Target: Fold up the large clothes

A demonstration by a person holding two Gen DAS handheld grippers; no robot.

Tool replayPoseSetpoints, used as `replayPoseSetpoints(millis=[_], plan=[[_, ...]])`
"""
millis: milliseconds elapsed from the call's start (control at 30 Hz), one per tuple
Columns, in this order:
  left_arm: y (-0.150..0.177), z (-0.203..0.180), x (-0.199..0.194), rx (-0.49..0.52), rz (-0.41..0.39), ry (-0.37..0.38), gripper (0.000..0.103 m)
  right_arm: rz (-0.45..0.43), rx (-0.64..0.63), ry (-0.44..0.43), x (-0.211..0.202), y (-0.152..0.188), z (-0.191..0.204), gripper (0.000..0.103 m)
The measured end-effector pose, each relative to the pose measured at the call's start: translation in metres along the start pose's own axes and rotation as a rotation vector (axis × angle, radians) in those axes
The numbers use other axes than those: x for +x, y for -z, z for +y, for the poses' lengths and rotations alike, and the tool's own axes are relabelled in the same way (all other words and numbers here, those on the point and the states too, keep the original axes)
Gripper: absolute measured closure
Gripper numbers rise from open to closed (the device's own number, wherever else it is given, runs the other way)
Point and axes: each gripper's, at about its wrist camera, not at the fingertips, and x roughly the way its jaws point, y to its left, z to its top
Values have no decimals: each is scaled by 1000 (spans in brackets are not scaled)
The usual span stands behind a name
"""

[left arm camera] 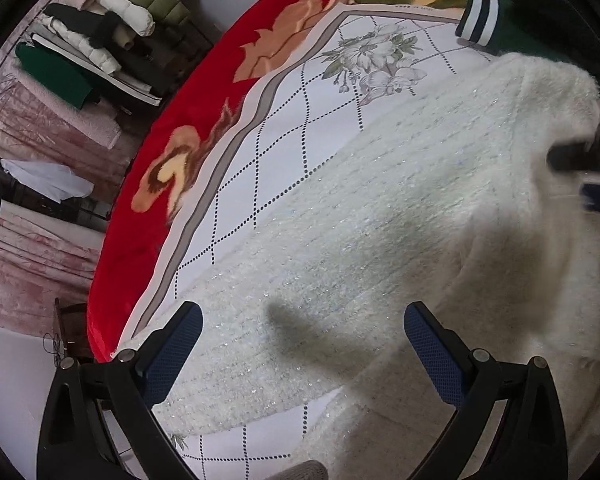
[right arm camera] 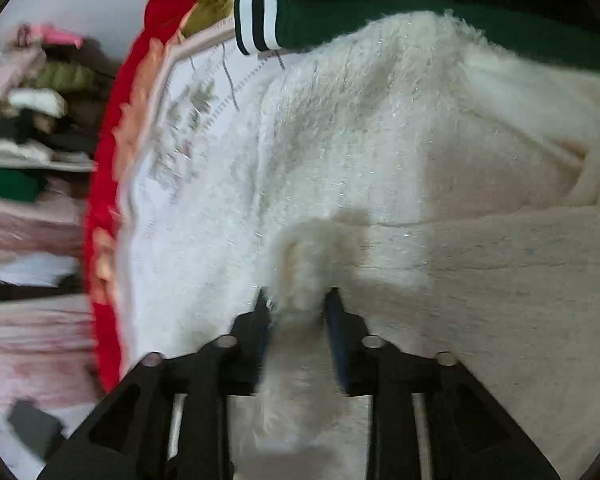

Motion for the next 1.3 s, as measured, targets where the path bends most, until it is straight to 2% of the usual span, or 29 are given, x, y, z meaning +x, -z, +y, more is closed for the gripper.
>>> replayPoseSetpoints(millis=[33,67,133,233,333,433,500,567,633,700,767,900,967,1033,1067,1100,1133,1200,1300], plan=[[0,1,-4,-4,5,16,0,-9,10,-16,-10,5,-2,40],[0,-2,-11,-9,10,31,0,-38,22,-33,-28,10,-9,36],[1,-2,-20,-22,29,78,0,-86,52,-24,-65,27,-30,36],[12,9,-26,-74,78,142,0,-113,126,56,-107,63,-69,36],[40,40,-15,-175,168,189,0,-78,200,163,-128,104,-112,36],[90,84,21,-301,352,218,0,-17,266,216,-128,140,-141,36],[125,112,47,-388,446,229,1,36,302,247,-119,164,-154,36],[151,138,66,-498,495,254,2,66,319,254,-111,179,-155,36],[172,163,85,-644,517,331,2,80,296,257,-102,188,-148,36],[182,181,103,-766,519,415,2,84,261,258,-91,190,-131,36],[187,199,118,-896,495,469,2,82,222,268,-81,192,-114,36],[176,225,129,-1024,365,468,3,78,182,306,-61,182,-86,36],[165,233,132,-1043,306,434,11,75,165,323,-55,181,-79,36],[150,242,138,-1048,260,391,33,79,151,350,-45,178,-70,36],[143,247,140,-1054,236,389,34,81,149,356,-43,178,-68,36],[135,252,143,-1056,204,404,40,81,148,359,-38,175,-63,36],[130,256,145,-1061,182,438,42,79,145,364,-37,175,-60,36],[123,263,144,-1092,118,568,41,77,138,373,-31,175,-52,36],[126,265,143,-1119,69,804,38,80,148,372,-27,176,-44,36]])
